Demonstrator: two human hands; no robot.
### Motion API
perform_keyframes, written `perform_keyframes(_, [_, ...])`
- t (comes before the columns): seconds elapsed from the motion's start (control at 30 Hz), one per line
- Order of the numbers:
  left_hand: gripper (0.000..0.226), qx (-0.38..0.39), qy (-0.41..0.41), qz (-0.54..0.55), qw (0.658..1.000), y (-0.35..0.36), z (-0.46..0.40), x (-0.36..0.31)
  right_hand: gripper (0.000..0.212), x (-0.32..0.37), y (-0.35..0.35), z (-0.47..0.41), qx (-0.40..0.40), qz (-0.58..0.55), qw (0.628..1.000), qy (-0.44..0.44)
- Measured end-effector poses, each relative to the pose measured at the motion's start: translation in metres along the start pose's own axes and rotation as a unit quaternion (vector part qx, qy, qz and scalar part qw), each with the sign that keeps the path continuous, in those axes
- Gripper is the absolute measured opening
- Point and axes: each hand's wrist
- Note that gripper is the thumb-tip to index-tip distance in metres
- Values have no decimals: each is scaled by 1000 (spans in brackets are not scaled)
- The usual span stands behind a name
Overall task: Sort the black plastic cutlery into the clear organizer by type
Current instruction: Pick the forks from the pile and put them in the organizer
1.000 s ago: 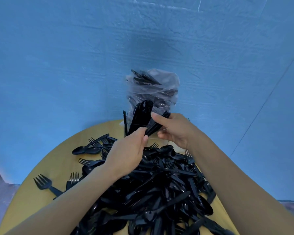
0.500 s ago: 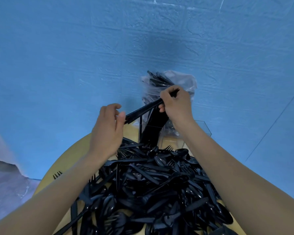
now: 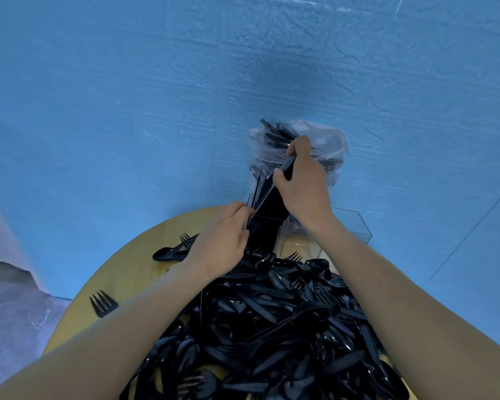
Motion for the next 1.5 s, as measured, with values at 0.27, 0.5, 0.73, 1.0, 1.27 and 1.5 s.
perform_keyframes(0.27, [46,16,16,-18,1000,-1,4,3,10,-14,23,-6,67,175,982,26])
perform_keyframes(0.5, [48,52,0,-30,998,-5,2,1,51,-12,22,-5,185,343,921,4])
perform_keyframes(0.73, [46,47,-28,-8,998,-27,25,-13,35,4,-9,23,63,197,978,28])
perform_keyframes(1.0, [36,44,-28,19,998,-37,110,-52,18,15,-60,136,109,75,985,107])
perform_keyframes(1.27, [32,63,-30,30,997,-38,185,-96,12,30,-95,238,139,76,979,131])
perform_keyframes(1.5, [34,48,-65,-11,997,-34,235,-107,7,44,-123,308,136,31,981,132])
Point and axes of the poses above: each hand's wrist, its own z-axis away from the middle knuckle, its own y-axis out of the palm, x = y × z, and after that the axes turned 7 degrees about -z, right-handed
